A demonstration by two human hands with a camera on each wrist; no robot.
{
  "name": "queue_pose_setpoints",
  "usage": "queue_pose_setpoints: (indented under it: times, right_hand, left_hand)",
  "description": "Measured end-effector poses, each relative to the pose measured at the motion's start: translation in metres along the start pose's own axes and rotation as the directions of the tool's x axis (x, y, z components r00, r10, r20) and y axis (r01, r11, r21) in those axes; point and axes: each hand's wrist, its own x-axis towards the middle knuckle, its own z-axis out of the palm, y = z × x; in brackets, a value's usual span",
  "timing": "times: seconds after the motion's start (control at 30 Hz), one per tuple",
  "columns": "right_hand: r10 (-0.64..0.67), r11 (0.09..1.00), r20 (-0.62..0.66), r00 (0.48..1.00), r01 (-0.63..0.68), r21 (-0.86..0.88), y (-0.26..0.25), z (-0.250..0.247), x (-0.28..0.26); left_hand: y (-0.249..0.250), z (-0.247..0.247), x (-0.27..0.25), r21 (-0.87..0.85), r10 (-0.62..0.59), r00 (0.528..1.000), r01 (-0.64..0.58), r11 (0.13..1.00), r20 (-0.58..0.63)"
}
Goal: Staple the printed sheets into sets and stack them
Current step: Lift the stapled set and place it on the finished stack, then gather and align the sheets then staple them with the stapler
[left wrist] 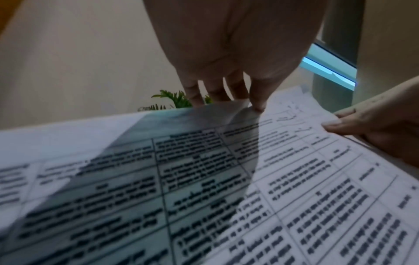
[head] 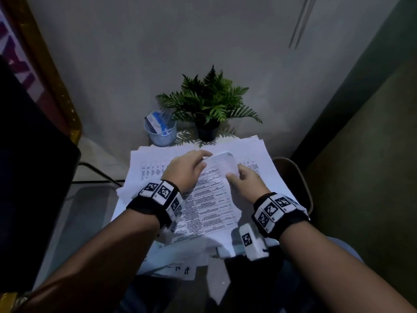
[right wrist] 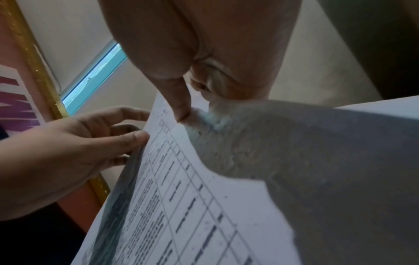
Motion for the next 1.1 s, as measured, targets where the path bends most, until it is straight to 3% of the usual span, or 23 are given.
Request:
queue_pose_setpoints:
  times: [0.07, 0.17, 0.23, 0.33, 0.4, 0.47, 0.57, 0.7, 0.77, 0.87, 1.0, 1.1]
  right_hand:
    - [-0.001, 0.998, -0.011, 1.000, 0.001, 0.063, 0.001, -0.005, 0.004]
    - [0.058, 0.981, -0.238, 0.970, -0.011, 0.196, 0.003, -0.021, 0.015]
    - [0.110, 0.994, -0.325, 0.939, -0.112, 0.014, 0.015, -0.032, 0.029]
    - [0.258, 0.877, -0.228, 0.939, -0.327, -0.353, 0.036, -0.030, 0.045]
    - [0.293, 0.767, -0.163, 0.942, -0.334, -0.547, 0.045, -0.022, 0.050]
    - [0.280, 0.729, -0.169, 0.945, -0.324, -0.602, 0.046, -0.015, 0.052]
    - [0.302, 0.778, -0.228, 0.926, -0.377, -0.502, 0.042, -0.009, 0.050]
    - [0.313, 0.910, -0.279, 0.908, -0.370, -0.185, 0.025, -0.027, 0.035]
    - [0.270, 0.962, -0.358, 0.894, -0.263, 0.068, 0.008, -0.040, 0.024]
    - [0.193, 0.908, -0.449, 0.873, 0.014, 0.419, -0.029, -0.051, -0.002]
    - [0.045, 0.830, -0.559, 0.828, 0.281, 0.483, -0.071, -0.046, -0.036]
    - [0.021, 0.840, -0.605, 0.796, 0.314, 0.443, -0.085, -0.033, -0.054]
  left_hand:
    - [-0.006, 0.005, 0.001, -0.098, 0.010, 0.999, -0.013, 0.995, -0.031]
    - [-0.014, 0.009, 0.002, -0.207, -0.015, 0.997, -0.003, 0.978, -0.081]
    - [-0.017, 0.010, 0.001, -0.222, -0.021, 0.994, -0.003, 0.975, -0.108]
    - [-0.017, 0.009, -0.004, -0.228, -0.006, 0.993, -0.021, 0.973, -0.117]
    - [-0.015, 0.006, -0.008, -0.239, 0.004, 0.994, -0.031, 0.971, -0.113]
    - [-0.013, 0.001, -0.012, -0.240, 0.000, 0.992, -0.029, 0.970, -0.124]
    - [-0.008, -0.006, -0.019, -0.269, -0.018, 0.989, -0.022, 0.963, -0.147]
    - [0.000, -0.015, -0.030, -0.278, -0.023, 0.986, -0.024, 0.960, -0.163]
    - [0.004, -0.020, -0.035, -0.265, -0.020, 0.983, -0.029, 0.964, -0.180]
    - [0.014, -0.029, -0.043, -0.263, -0.022, 0.977, -0.036, 0.964, -0.214]
    - [0.032, -0.039, -0.052, -0.235, -0.011, 0.967, -0.050, 0.971, -0.253]
    - [0.045, -0.046, -0.060, -0.216, -0.005, 0.960, -0.057, 0.975, -0.281]
